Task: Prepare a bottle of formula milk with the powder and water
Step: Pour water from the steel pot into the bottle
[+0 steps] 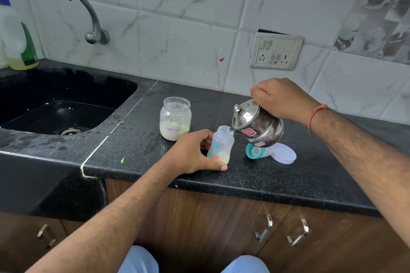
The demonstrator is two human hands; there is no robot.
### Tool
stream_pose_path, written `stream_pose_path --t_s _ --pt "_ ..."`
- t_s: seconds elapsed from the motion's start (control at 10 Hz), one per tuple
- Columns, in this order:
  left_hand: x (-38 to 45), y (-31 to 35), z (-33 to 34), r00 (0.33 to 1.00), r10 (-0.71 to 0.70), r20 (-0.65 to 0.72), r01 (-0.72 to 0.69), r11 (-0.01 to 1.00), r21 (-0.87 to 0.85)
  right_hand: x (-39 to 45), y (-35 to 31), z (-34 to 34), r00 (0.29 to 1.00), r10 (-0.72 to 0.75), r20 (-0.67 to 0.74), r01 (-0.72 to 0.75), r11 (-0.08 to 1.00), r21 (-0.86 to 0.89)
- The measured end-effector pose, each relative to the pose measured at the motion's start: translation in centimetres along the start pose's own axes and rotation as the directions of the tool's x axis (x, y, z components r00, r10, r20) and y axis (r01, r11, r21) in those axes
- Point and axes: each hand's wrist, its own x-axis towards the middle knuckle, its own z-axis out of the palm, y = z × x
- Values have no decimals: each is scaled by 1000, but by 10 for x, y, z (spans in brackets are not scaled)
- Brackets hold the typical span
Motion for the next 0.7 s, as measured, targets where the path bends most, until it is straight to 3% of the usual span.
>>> stream_pose_path --t_s 0.7 --pt "0 -1 0 1000 11 1 -11 1000 -6 4 -3 -1 1000 13 10 -12 1000 -18"
